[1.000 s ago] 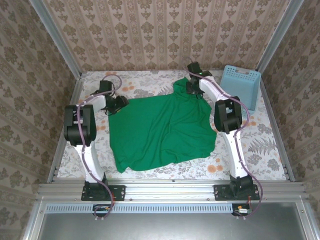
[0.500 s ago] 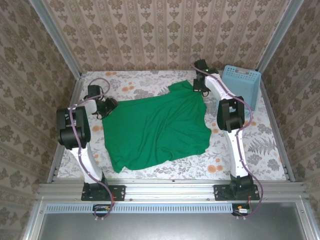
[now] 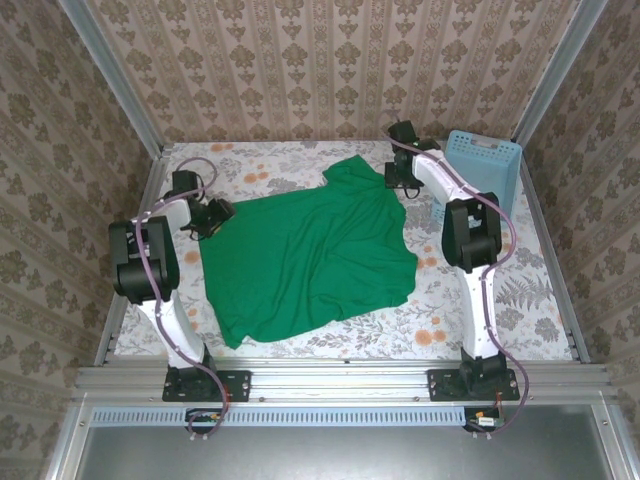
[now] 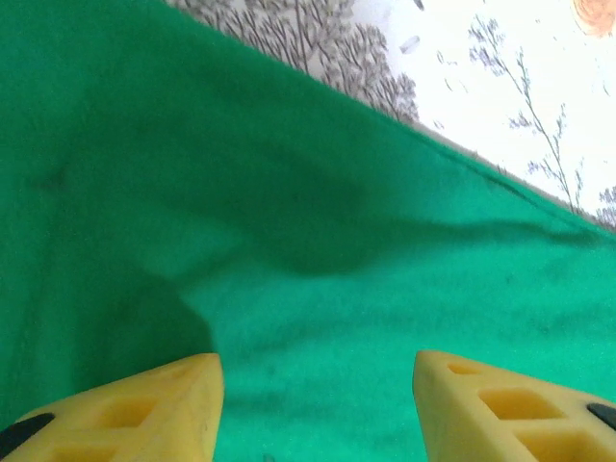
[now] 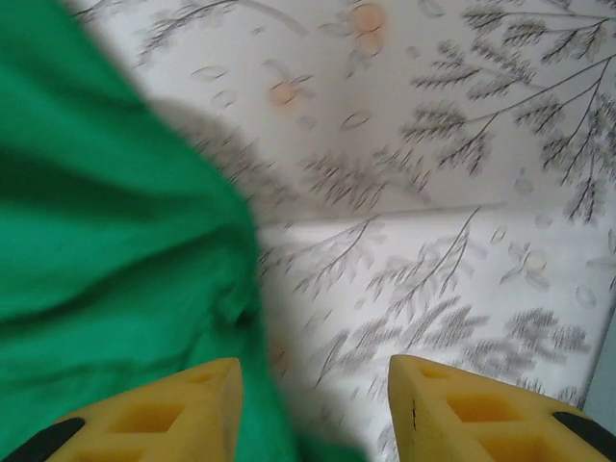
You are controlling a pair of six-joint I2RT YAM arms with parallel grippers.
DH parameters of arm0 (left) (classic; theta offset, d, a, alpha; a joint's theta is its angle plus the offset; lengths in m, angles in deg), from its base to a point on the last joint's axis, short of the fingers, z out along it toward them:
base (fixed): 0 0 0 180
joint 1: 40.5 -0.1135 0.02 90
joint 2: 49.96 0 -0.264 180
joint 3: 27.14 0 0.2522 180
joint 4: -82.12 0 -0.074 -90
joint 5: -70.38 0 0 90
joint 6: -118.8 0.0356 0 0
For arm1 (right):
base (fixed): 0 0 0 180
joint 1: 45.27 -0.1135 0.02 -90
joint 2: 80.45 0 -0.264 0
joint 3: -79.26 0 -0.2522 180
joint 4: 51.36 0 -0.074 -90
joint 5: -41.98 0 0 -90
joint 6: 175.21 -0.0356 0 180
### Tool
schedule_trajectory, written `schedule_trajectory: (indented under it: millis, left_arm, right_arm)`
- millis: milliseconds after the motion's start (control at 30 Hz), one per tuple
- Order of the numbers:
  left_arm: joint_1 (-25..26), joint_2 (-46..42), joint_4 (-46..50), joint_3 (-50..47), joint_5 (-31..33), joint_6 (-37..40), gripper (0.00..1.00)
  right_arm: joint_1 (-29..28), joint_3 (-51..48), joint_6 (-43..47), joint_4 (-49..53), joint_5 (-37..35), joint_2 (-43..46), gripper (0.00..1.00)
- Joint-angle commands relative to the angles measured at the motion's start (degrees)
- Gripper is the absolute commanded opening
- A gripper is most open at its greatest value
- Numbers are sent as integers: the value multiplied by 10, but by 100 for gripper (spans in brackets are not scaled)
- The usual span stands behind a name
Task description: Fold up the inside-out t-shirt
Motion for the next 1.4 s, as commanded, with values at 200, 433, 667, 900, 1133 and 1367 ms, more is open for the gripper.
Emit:
schedule_trajectory:
  millis: [200,433,667,900,1133,1367]
  left_arm:
    - [63,-235,39,-119,84,-14,64]
    - [97,-331,16,-271,73,-46,65]
    - [95,-239,-18,-262,65,-38,65]
    - [88,-88,-41,-155,36,-42,59]
    - [71,-34,-79,-70,5,-57,55]
    - [72,-251,71,-131,194,-38,69]
  right_arm:
    - [-72,-328,-71,-116,52,272,48]
    - [-138,-549,-160,-163,80,388,51]
    - [-107,-580,-211,-194,84,331,50]
    - [-60,-484,-222,-180,93,233,49]
    - [-20,-374,-206,-155,106,156,48]
    - [-28,-464,-169,-171,115,312,56]
